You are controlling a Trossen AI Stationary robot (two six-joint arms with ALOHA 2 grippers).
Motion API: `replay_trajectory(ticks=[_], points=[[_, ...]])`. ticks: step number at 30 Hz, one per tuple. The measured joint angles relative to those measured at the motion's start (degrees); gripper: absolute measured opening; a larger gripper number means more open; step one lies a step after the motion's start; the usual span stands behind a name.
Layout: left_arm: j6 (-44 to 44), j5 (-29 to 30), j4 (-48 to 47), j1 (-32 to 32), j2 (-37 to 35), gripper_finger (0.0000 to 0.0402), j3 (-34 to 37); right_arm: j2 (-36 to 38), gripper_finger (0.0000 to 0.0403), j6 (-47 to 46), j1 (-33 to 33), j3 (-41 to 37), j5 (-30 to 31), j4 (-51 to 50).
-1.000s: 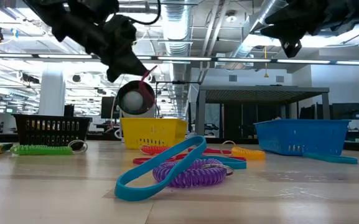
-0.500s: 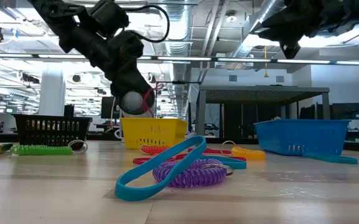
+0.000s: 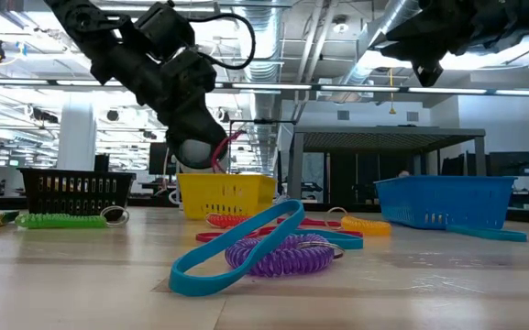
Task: Pick & Place Office Desk Supplies
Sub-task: Put the top left red rubber band into the yellow basket
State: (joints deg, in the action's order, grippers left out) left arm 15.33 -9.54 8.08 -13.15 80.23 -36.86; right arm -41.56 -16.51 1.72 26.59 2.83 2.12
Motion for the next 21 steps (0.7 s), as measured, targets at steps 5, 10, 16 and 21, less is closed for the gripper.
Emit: replay_trajectory(ticks=[5, 10, 16, 21], points=[[0.0, 0.0, -0.1, 0.0, 0.0, 0.0000, 0.0, 0.0, 0.0118, 0.0, 0.0, 0.0, 0.0, 0.0], [0.2, -2.1, -0.1, 0.0, 0.0, 0.0000, 0.0, 0.0, 0.0118, 0.0, 0.0, 0.0, 0.0, 0.0], [1.5, -3.6, -0.1, 1.0, 0.0, 0.0019, 0.0, 0.0, 0.0118, 0.0, 0.0, 0.0, 0.0, 0.0], [2.7, -1.6, -0.6, 1.0, 0.7, 0.0059, 0.0, 0.0, 0.0118, 0.0, 0.1, 0.0, 0.0, 0.0]])
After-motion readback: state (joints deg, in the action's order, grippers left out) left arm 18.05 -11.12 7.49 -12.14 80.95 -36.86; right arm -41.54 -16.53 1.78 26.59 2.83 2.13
